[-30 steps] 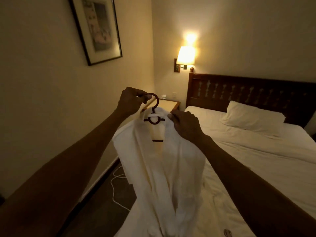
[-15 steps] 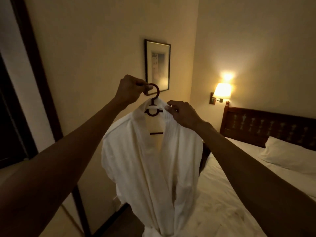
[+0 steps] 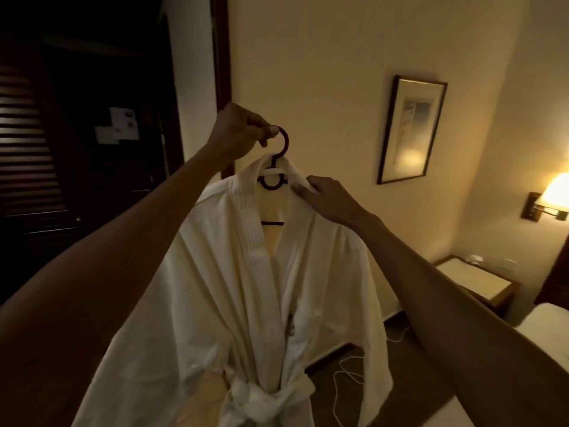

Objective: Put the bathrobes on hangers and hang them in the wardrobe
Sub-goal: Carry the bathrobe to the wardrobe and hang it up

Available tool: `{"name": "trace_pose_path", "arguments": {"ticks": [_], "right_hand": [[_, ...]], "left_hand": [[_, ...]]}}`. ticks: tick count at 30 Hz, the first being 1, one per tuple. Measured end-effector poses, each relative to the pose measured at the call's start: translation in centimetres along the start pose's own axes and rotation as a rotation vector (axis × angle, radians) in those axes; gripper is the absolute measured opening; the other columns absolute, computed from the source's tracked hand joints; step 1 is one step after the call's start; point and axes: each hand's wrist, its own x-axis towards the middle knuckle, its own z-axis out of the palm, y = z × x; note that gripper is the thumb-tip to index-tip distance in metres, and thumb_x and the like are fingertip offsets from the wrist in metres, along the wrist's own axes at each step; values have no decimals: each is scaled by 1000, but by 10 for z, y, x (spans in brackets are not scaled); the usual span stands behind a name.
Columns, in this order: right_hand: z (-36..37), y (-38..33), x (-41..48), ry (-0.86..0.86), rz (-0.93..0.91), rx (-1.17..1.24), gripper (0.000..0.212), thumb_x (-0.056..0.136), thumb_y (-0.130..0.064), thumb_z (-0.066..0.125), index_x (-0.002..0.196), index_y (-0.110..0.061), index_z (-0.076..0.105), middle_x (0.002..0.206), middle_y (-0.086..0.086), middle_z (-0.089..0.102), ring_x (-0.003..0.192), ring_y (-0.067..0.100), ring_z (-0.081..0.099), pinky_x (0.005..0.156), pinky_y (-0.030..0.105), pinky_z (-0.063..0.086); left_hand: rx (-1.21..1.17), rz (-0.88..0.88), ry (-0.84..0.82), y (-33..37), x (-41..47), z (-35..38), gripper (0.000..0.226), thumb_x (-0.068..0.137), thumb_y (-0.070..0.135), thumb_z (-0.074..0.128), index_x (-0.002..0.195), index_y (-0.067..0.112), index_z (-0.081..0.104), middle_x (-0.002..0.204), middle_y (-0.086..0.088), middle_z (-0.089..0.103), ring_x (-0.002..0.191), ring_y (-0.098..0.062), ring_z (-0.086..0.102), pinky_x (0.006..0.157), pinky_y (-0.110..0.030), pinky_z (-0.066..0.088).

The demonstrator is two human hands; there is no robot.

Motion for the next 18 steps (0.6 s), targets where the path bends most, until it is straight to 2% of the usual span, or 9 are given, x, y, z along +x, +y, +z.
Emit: {"name": "trace_pose_path", "arguments": {"ticks": [2,4,6,9,11,13,18], "right_hand": [[36,-2,31,-39,-31,27,57,94,-62,44,77,-8,53,67,3,52,59,17,48,59,32,34],[77,-11,63,-70,-67,37,50,93,-64,43,78,-17,55,67,-5,53,59,13,50,58,31,34],[116,-25,91,-87,-115,57,45,93,-64,42,80,-24,57,70,-7,57,62,12,54,57,31,35],[170,-49,128,-88,-173,59,42,94,-62,42,71,-28,51,67,-6,56,62,12,54,54,30,35],[205,-62,149,-75,-184,72,42,95,-61,42,65,-31,42,64,-8,52,62,14,54,54,30,33],[240,-72,169,-49,-173,92,41,94,-60,43,67,-30,44,67,-8,54,65,17,56,56,30,34],[315,-88,218,-41,-111,136,46,92,-64,42,68,-26,47,64,-9,52,62,17,51,58,31,33]], "left_hand": [[74,-49,35,-32,6,-23,16,86,31,74,88,15,77,75,6,70,62,4,62,62,-13,48],[155,-110,69,-66,7,-45,16,88,29,71,90,14,75,75,6,68,57,5,60,52,-7,44],[210,-175,121,-100,7,-69,20,90,29,69,94,10,75,76,5,69,64,-3,64,55,-10,49],[294,-222,193,-147,0,-108,19,92,30,67,91,13,74,75,5,69,60,2,63,56,-9,49],[353,-268,201,-175,-5,-133,18,94,35,64,93,20,73,79,8,71,64,4,64,60,-10,50],[435,-295,209,-205,-13,-156,20,96,40,60,100,24,71,81,10,71,73,1,65,67,-18,51],[554,-482,181,-300,-46,-197,19,99,40,50,104,28,64,98,9,66,89,-8,61,64,-18,39]]}}
